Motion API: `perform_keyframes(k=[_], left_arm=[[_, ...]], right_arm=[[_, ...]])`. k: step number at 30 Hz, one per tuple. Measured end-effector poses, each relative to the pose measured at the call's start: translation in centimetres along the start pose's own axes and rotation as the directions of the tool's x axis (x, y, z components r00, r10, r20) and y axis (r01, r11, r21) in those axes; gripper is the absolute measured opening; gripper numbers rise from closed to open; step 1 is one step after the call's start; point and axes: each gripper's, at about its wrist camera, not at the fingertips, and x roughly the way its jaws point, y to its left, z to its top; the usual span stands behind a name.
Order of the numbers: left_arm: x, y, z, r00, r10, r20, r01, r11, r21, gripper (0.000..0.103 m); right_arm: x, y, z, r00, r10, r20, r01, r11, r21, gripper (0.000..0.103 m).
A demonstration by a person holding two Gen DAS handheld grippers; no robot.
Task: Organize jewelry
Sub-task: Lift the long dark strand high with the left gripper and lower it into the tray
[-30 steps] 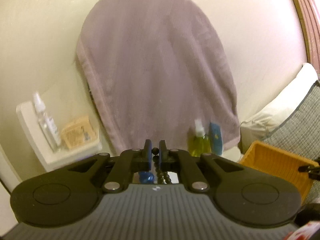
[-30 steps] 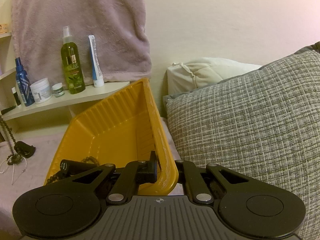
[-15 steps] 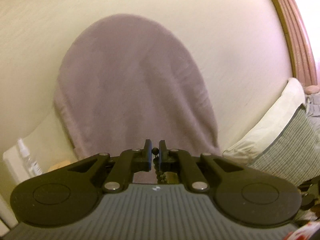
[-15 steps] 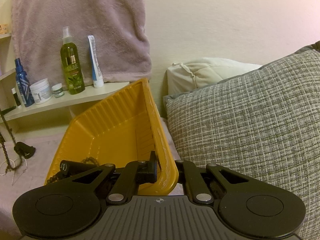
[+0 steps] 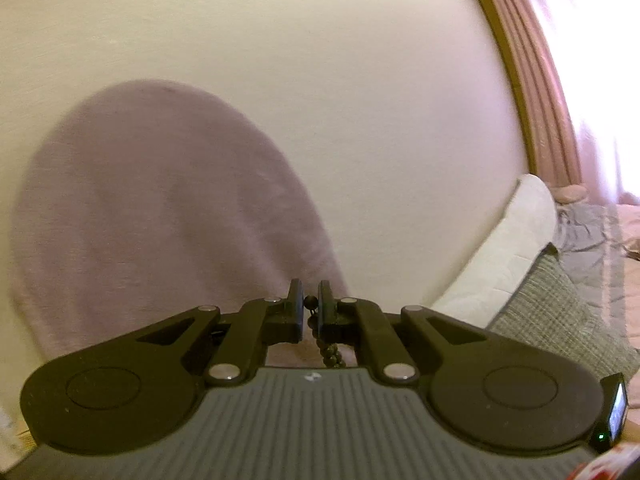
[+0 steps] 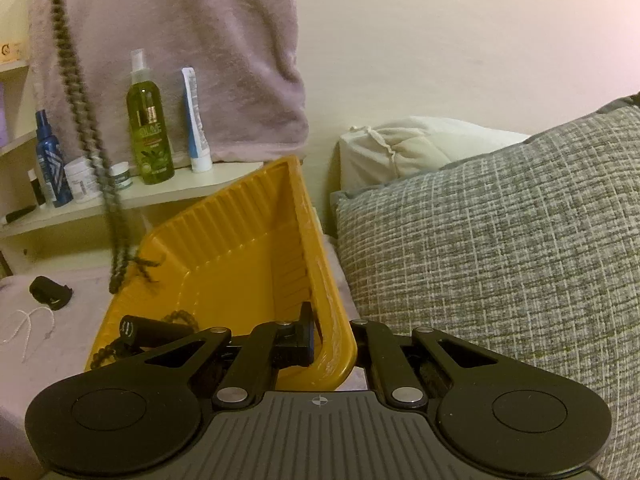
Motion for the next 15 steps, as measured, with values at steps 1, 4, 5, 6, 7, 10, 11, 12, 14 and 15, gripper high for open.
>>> perform_keyframes(k=[1, 4, 5, 6, 7, 10, 11, 12, 14, 15], left_arm=[[0.5, -0.3, -0.1, 1.0, -0.011, -0.006, 0.011, 1.0, 0.002, 0.006], [2.0, -1.4, -0.2, 0.999, -0.047, -0.021, 0.047, 0.999, 0.007, 0.006], [2.5, -2.0, -0.2, 0.998, -0.061, -0.029, 0.061, 0.998, 0.01, 0.006], [3.0, -2.5, -0.4, 0.996, -0.08, -0.036, 0.081, 0.997, 0.013, 0.006], [3.5, -2.7, -0.6, 0.994, -0.098, -0.047, 0.099, 0.995, 0.013, 0.006], [5.0, -3.7, -2.0, 0.981, -0.171, -0.092, 0.175, 0.984, 0.041, 0.006], [5.8, -4.1, -2.6, 0.975, -0.186, -0.118, 0.194, 0.979, 0.064, 0.006], [6.6, -4.5, -3.4, 0.969, -0.199, -0.146, 0.215, 0.972, 0.096, 0.006], [7.4, -5.3, -4.8, 0.956, -0.23, -0.182, 0.259, 0.953, 0.154, 0.006], [7.8, -5.8, -5.6, 0.95, -0.239, -0.202, 0.278, 0.94, 0.196, 0.006]], right_arm=[[0.0, -0.1, 0.0, 1.0, 0.003, 0.0, -0.003, 1.0, -0.002, 0.006], [0.0, -0.2, 0.0, 1.0, 0.007, -0.003, -0.007, 1.0, -0.007, 0.006], [0.0, -0.2, 0.0, 1.0, 0.009, -0.004, -0.009, 1.0, -0.007, 0.006], [0.0, -0.3, 0.0, 1.0, 0.01, -0.005, -0.01, 1.0, -0.008, 0.006], [0.0, -0.3, 0.1, 1.0, 0.012, -0.006, -0.012, 1.0, -0.009, 0.006], [0.0, -0.4, 0.0, 1.0, 0.017, -0.008, -0.018, 1.0, -0.017, 0.006], [0.1, -0.5, -0.1, 1.0, 0.019, -0.009, -0.019, 1.0, -0.022, 0.006], [0.2, -0.5, -0.1, 1.0, 0.021, -0.01, -0.021, 0.999, -0.025, 0.006], [0.2, -0.5, -0.1, 1.0, 0.022, -0.012, -0.023, 0.999, -0.03, 0.006], [0.2, -0.5, -0.1, 1.0, 0.022, -0.012, -0.023, 0.999, -0.033, 0.006]])
